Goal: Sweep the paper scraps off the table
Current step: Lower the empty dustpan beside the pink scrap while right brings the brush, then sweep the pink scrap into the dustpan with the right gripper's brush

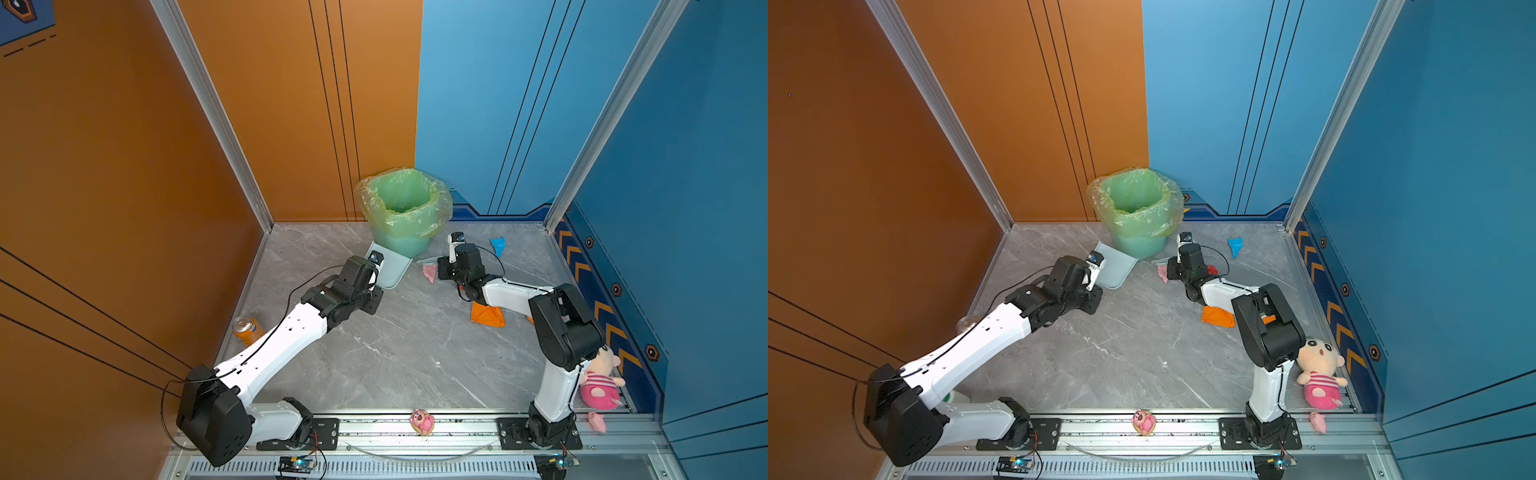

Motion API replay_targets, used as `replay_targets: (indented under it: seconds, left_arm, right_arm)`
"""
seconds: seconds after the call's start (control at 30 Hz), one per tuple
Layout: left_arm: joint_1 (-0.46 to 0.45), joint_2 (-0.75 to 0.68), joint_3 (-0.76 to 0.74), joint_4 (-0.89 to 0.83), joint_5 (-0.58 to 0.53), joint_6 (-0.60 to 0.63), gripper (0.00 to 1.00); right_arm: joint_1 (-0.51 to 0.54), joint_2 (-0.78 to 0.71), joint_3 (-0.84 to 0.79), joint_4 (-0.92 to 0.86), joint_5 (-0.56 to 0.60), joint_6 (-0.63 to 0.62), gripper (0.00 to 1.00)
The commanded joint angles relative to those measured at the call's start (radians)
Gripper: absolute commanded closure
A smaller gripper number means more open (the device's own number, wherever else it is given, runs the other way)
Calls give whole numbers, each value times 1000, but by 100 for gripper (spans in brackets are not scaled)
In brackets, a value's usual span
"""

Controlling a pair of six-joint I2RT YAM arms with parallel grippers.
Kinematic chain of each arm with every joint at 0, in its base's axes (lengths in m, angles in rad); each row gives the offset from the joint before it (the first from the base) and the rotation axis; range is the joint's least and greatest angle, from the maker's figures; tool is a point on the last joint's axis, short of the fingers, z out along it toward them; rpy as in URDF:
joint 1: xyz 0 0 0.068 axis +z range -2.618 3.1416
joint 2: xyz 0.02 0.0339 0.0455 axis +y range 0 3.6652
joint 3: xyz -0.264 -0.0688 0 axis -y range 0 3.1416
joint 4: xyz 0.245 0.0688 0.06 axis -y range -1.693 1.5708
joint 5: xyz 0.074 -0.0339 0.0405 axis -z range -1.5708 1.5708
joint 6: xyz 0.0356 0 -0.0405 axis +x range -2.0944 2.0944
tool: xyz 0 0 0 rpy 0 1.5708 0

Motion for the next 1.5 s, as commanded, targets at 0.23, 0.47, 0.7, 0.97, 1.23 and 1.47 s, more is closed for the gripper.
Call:
replay_targets:
  seconds: [0.23, 0.47, 0.7, 0.97, 1.23, 1.47]
  left_arm:
    - [-26, 96, -85, 70, 129, -21, 100]
    - [-33, 144, -121, 78, 140, 8, 100]
    - [-47, 209, -133, 93, 185, 39, 100]
    - [-105, 254, -168, 112, 227, 73, 100]
    - [-141, 300, -152, 107, 240, 74, 100]
    - [-153, 381, -80, 35, 189, 76, 100]
  right_arm:
    - [43, 14, -33, -29, 6, -10, 100]
    - [53, -80, -145, -78, 6, -13, 100]
    - [79, -227, -216, -219, -18, -44, 100]
    - [61, -353, -184, -312, -14, -53, 100]
    - [43, -325, -34, -485, -16, 25, 100]
    - [49, -281, -46, -505, -20, 67, 100]
